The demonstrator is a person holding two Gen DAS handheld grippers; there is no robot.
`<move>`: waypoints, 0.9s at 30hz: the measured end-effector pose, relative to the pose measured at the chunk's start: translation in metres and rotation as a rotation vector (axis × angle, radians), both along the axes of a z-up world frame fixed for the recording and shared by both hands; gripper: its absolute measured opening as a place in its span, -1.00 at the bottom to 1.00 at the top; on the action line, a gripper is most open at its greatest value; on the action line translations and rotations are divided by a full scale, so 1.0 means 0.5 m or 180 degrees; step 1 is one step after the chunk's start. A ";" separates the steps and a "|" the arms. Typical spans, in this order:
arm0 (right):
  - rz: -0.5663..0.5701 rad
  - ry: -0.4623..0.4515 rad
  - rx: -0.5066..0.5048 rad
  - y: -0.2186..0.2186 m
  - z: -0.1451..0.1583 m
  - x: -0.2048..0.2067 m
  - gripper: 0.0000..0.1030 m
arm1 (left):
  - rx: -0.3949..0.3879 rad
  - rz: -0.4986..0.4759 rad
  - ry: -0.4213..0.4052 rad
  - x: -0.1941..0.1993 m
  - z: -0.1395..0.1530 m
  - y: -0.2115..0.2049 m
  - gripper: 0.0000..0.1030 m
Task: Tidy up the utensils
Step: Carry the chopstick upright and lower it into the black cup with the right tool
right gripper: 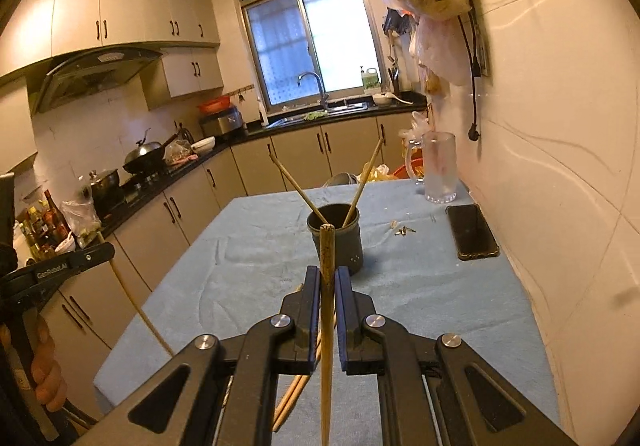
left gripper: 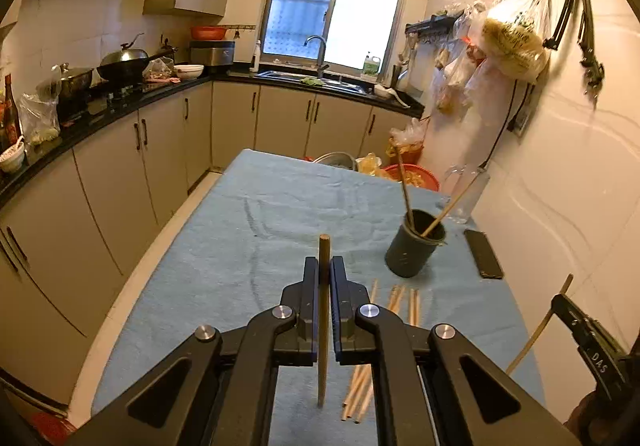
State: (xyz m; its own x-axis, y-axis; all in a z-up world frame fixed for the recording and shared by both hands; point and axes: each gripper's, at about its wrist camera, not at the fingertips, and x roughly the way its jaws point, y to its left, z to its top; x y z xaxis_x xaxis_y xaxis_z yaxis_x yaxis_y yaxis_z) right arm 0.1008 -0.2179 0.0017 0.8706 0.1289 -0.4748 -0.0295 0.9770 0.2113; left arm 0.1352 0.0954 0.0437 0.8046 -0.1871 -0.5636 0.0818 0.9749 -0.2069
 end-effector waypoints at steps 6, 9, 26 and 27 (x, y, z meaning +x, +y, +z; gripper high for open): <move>-0.0065 -0.0122 0.0072 -0.019 0.024 -0.015 -0.84 | -0.0030 -0.0058 -0.0085 -0.009 0.031 -0.009 -0.90; -0.0079 -0.0184 0.0115 -0.026 0.040 -0.017 -0.84 | -0.0048 -0.0095 -0.0138 -0.009 0.052 -0.019 -0.90; -0.0216 -0.0656 0.0419 -0.099 0.140 0.156 -0.84 | -0.0093 -0.0339 -0.0570 0.134 0.177 -0.121 -0.90; -0.0238 -0.0692 0.0432 -0.103 0.146 0.172 -0.84 | -0.0084 -0.0351 -0.0568 0.150 0.179 -0.130 -0.90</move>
